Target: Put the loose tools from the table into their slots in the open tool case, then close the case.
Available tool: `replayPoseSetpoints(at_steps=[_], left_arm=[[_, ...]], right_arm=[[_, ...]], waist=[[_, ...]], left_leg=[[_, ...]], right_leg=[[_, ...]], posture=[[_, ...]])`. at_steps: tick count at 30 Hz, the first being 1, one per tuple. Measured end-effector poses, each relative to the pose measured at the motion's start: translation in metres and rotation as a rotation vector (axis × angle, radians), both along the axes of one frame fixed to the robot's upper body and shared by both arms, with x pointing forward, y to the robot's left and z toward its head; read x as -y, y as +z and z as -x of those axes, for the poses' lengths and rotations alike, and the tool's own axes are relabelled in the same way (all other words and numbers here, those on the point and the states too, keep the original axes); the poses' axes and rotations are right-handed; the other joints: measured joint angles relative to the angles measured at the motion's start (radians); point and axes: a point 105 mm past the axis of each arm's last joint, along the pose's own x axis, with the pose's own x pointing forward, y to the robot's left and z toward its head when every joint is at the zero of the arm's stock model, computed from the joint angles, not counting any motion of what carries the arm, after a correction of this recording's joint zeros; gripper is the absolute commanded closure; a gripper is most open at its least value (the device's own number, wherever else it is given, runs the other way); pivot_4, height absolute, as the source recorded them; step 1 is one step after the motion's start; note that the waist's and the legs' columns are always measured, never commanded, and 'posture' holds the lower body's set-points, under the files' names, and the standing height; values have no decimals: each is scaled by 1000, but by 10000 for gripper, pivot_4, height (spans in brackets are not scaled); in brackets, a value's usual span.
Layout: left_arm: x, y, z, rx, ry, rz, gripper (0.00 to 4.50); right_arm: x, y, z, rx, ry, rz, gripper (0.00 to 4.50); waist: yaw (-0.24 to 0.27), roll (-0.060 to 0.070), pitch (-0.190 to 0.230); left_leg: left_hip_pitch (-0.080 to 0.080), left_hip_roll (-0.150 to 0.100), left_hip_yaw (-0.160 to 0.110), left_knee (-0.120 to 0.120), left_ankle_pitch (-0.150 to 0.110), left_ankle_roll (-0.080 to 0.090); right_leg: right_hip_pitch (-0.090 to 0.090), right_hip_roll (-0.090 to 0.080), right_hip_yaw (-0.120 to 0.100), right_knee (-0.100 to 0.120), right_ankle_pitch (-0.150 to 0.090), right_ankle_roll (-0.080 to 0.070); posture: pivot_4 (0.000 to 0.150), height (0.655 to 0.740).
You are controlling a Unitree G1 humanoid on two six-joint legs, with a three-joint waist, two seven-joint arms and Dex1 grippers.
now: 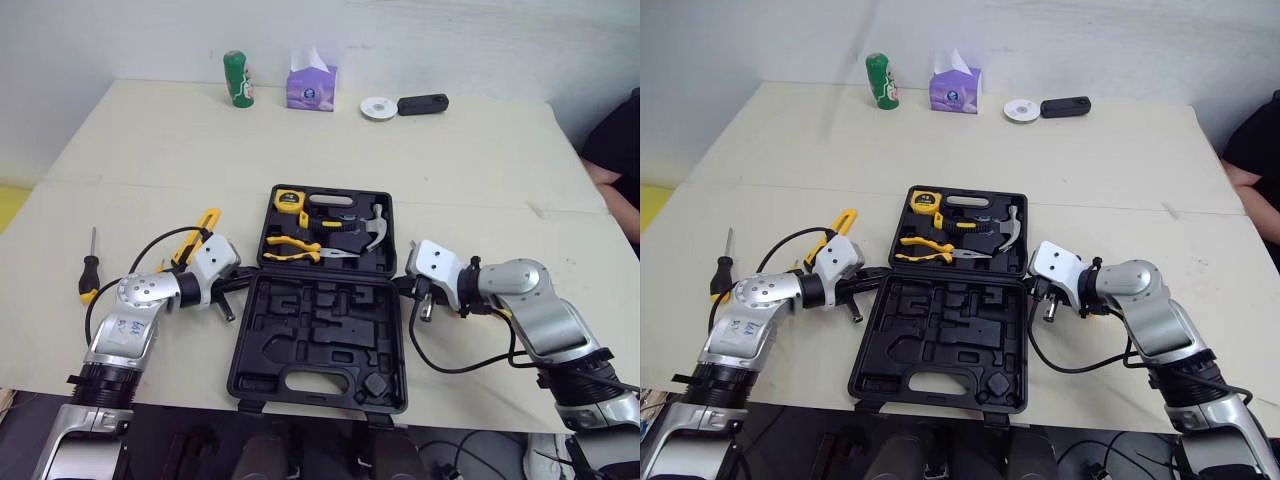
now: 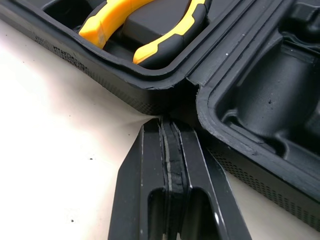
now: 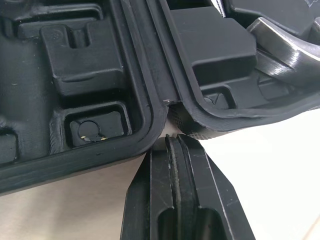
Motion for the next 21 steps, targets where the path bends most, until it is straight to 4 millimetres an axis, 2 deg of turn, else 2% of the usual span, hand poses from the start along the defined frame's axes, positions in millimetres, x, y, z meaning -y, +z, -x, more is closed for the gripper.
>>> replayPoseSetpoints(at_steps=[4,7,11,12,13,16,19,20,21], left_arm=[[-4,0,4,1,-5,-12,44567],[-18,4,13,-7,-2,-33,44567],[-47,30,25,24,58,-16,44567],[-52,38,30,31,69,6,38512],[-60,44,35,31,86,25,36226],[-88,63,46,48,162,52,23287],[-144,78,54,86,336,36,9179],[-164,81,58,93,399,40,5827],[-181,85,62,105,459,52,343]], right_arm=[[-1,0,0,4,1,-8,45000],[6,6,2,13,1,-3,45000],[33,37,12,51,-21,-67,45000],[38,44,18,53,-14,-89,45000],[44,48,25,49,-14,-105,45000],[66,57,37,52,-58,-140,35943],[104,55,48,61,-179,-162,21053],[117,55,51,68,-223,-166,17588],[128,56,52,85,-266,-174,11508]], waist=[[-1,0,0],[-5,0,0],[-2,1,1],[-1,1,1],[-1,1,1],[0,1,1],[2,1,1],[1,1,1],[1,2,1]], left_leg=[[0,0,0,0,0,0],[0,1,0,-1,0,0],[-1,1,-2,-1,-1,-1],[-1,1,-2,-1,-3,-5],[-1,1,-3,-1,-3,-6],[-1,1,-4,-1,-4,-6],[0,1,-5,-2,-4,-7],[0,1,-5,-2,-4,-7],[0,1,-5,-2,-5,-6]], right_leg=[[0,0,0,0,0,0],[0,1,0,-1,0,0],[0,0,0,-3,0,0],[0,0,-1,-5,0,0],[1,1,-2,-7,0,0],[3,1,-3,-9,0,0],[5,1,-6,-11,0,0],[5,1,-6,-11,0,0],[5,1,-6,-11,0,0]], posture=[[1500,7400],[1500,7400],[1500,7400],[1500,7400],[1500,7400],[1500,7400],[1500,7400],[1500,7400],[1500,7400]])
